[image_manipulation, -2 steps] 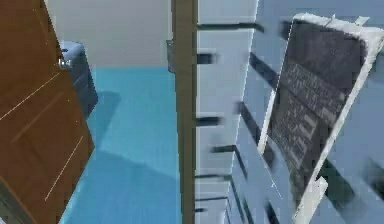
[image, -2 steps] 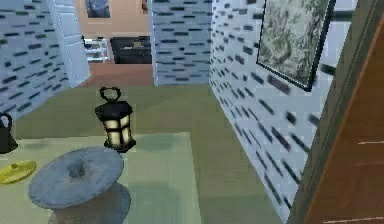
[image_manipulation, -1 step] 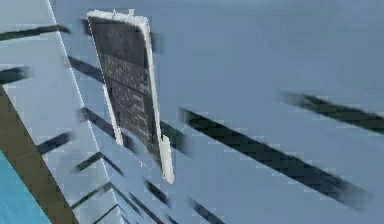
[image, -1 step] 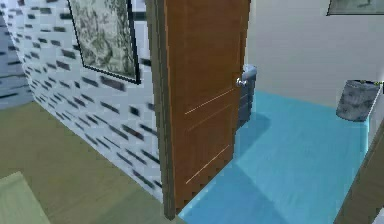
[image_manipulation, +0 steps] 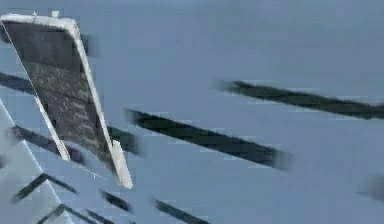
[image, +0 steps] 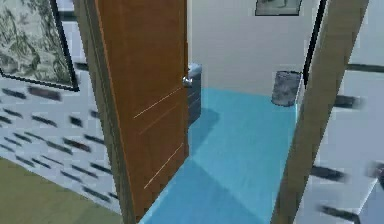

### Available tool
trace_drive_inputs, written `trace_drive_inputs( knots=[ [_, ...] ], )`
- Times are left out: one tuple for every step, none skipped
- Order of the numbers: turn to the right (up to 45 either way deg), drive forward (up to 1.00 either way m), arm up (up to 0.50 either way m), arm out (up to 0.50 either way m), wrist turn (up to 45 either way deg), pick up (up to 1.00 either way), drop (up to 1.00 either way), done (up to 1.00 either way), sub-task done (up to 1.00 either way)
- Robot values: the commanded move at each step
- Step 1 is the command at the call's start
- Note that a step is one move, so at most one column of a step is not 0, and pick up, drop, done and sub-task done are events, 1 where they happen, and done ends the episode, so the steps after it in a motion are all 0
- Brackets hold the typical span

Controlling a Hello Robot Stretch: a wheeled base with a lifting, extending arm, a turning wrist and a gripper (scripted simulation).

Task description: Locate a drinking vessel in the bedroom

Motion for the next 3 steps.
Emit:
trace_drive_inputs(
  knots=[
    [0.0, 0.50, 0.00, 0.00, 0.0, 0.00, 0.00, 0.00, 0.00],
    [-45.0, 0.00, 0.00, 0.00, 0.0, 0.00, 0.00, 0.00, 0.00],
    [-27.0, 0.00, 0.00, 0.00, 0.0, 0.00, 0.00, 0.00, 0.00]
  ],
)
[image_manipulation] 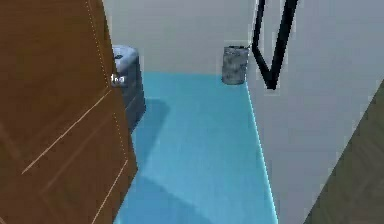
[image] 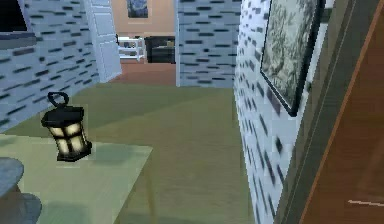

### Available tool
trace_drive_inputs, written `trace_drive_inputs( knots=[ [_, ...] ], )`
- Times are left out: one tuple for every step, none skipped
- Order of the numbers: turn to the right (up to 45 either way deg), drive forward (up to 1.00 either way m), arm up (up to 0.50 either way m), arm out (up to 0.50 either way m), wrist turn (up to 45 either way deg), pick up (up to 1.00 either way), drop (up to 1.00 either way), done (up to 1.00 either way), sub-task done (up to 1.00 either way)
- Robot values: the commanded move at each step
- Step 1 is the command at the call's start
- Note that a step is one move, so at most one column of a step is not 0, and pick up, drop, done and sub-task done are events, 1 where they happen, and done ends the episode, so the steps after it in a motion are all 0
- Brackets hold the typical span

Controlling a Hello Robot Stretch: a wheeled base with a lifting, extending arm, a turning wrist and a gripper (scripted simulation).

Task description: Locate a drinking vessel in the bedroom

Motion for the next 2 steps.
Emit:
trace_drive_inputs(
  knots=[
    [0.0, 1.00, 0.00, 0.00, 0.0, 0.00, 0.00, 0.00, 0.00],
    [0.0, 0.15, 0.00, 0.00, 0.0, 0.00, 0.00, 0.00, 0.00]
  ],
)
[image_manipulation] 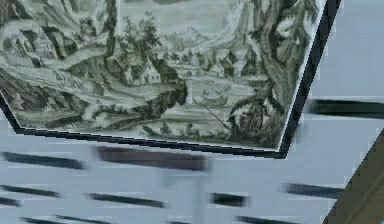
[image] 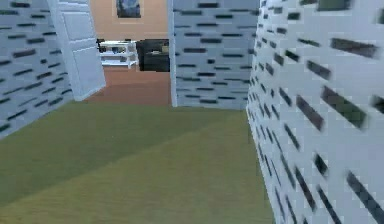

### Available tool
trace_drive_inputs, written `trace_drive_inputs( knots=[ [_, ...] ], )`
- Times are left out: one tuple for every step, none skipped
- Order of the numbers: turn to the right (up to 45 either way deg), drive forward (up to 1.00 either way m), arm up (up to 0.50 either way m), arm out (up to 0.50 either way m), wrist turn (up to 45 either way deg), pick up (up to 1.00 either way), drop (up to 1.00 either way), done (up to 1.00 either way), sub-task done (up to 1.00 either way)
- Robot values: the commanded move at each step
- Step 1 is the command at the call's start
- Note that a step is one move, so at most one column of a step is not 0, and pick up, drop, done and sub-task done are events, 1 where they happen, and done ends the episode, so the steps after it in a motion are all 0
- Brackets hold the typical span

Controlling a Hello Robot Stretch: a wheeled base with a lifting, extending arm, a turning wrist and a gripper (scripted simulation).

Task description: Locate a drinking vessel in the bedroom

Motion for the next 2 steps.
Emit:
trace_drive_inputs(
  knots=[
    [6.0, 0.00, 0.00, 0.00, 0.0, 0.00, 0.00, 0.00, 0.00],
    [0.0, 0.15, 0.00, 0.00, 0.0, 0.00, 0.00, 0.00, 0.00]
  ],
)
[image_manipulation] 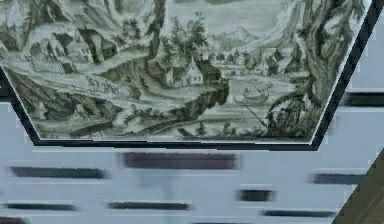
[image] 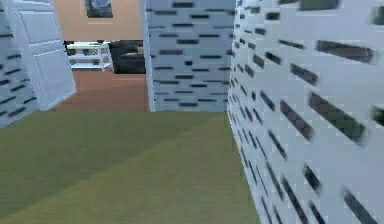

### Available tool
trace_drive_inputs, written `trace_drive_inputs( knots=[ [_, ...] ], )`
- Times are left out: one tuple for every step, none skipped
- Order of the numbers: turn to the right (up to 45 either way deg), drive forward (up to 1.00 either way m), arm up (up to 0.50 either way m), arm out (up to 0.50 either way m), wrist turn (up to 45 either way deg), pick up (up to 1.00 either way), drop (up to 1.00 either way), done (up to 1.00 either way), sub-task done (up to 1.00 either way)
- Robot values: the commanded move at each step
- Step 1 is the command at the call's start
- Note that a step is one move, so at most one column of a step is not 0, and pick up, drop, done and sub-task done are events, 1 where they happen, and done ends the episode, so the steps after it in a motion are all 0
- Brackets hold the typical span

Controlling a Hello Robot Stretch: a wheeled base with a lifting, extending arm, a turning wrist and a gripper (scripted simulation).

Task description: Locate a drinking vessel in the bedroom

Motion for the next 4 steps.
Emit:
trace_drive_inputs(
  knots=[
    [-45.0, 0.00, 0.00, 0.00, 0.0, 0.00, 0.00, 0.00, 0.00],
    [-33.0, 0.00, 0.00, 0.00, 0.0, 0.00, 0.00, 0.00, 0.00],
    [0.0, 1.00, 0.00, 0.00, 0.0, 0.00, 0.00, 0.00, 0.00],
    [-3.0, 0.00, 0.00, 0.00, 0.0, 0.00, 0.00, 0.00, 0.00]
  ],
)
